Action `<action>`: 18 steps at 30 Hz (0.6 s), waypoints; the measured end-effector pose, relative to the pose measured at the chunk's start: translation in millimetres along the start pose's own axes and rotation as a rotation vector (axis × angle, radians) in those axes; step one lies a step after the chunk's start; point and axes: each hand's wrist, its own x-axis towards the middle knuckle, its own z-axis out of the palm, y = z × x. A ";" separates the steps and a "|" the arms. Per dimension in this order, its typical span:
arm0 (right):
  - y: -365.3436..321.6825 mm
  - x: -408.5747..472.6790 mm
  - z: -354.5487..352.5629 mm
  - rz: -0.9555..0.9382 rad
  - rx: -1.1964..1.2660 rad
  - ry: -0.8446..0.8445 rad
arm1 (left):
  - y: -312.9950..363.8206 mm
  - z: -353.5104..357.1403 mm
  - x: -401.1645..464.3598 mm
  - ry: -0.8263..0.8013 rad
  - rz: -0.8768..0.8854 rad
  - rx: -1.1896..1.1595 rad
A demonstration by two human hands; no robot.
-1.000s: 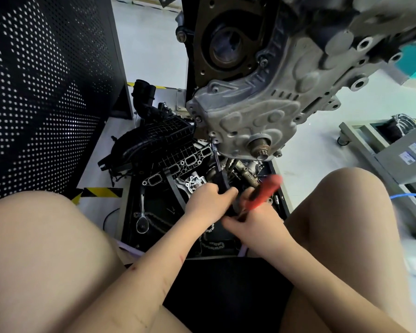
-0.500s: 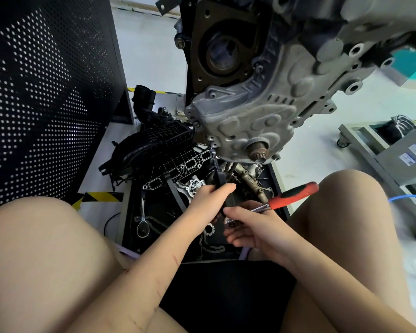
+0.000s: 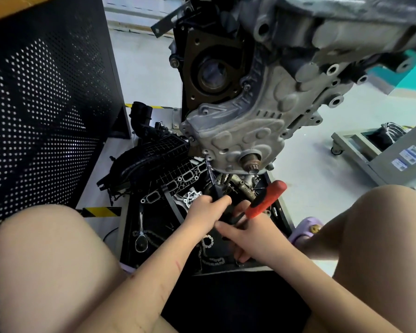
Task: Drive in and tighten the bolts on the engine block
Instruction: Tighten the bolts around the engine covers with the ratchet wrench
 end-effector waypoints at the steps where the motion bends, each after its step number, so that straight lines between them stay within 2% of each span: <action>1: -0.2 0.3 -0.6 0.041 0.084 -0.020 | 0.0 0.5 0.1 -0.001 -0.007 -0.001; 4: -0.4 0.6 2.0 0.136 0.268 -0.092 | 0.1 0.7 -3.1 -0.019 -0.005 -0.046; 8: 4.8 -3.8 14.4 0.141 0.480 -0.112 | -2.9 -0.9 -5.0 -0.002 -0.005 -0.075; 11: 12.3 -6.0 22.0 0.074 0.511 -0.060 | -7.5 -4.3 -4.0 -0.038 -0.013 -0.109; 15: 17.5 -6.7 20.3 0.070 0.611 -0.015 | -8.2 -6.5 -2.6 -0.147 -0.112 -0.216; 18: 23.8 -7.7 17.8 0.066 0.568 0.015 | -8.6 -7.5 -3.8 -0.185 -0.103 -0.263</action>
